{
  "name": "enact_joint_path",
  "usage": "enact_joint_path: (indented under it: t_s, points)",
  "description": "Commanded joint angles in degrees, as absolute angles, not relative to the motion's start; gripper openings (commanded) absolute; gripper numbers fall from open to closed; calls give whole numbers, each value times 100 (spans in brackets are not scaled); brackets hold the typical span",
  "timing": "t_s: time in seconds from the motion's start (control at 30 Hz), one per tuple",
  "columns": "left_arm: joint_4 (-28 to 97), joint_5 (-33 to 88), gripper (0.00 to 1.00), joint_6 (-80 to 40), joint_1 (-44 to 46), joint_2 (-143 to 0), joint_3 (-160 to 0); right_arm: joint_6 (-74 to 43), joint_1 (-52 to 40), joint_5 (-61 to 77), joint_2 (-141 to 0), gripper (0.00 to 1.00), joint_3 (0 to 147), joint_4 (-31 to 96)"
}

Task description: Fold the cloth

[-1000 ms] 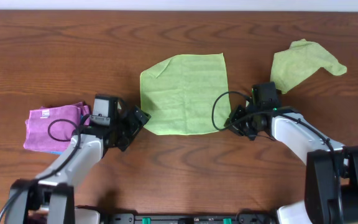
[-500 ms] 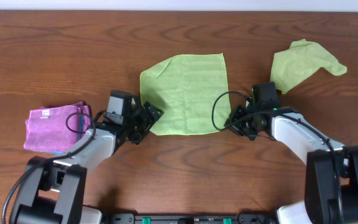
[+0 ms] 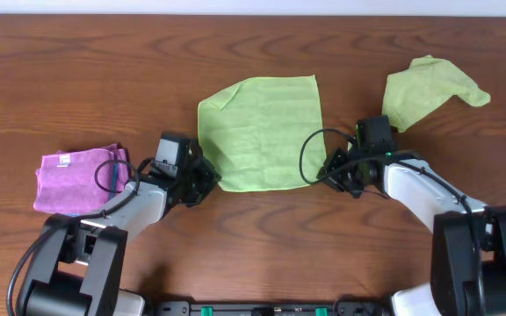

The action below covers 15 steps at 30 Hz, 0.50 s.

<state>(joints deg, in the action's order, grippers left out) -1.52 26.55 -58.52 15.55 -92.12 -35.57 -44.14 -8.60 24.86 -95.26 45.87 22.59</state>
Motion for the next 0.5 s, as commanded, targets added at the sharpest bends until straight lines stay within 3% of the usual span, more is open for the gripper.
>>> enact_joint_path:
  t_s: [0.0, 0.47]
  points:
    - [-141, 2698, 6, -5712, 1575, -9251, -3505, -4407, -906, 2515, -9550, 1, 4539, 2261]
    - [683, 3758, 6, -5116, 1573, -9207, -3507, -3986, -908, 2421, -8814, 1, 4539, 3409]
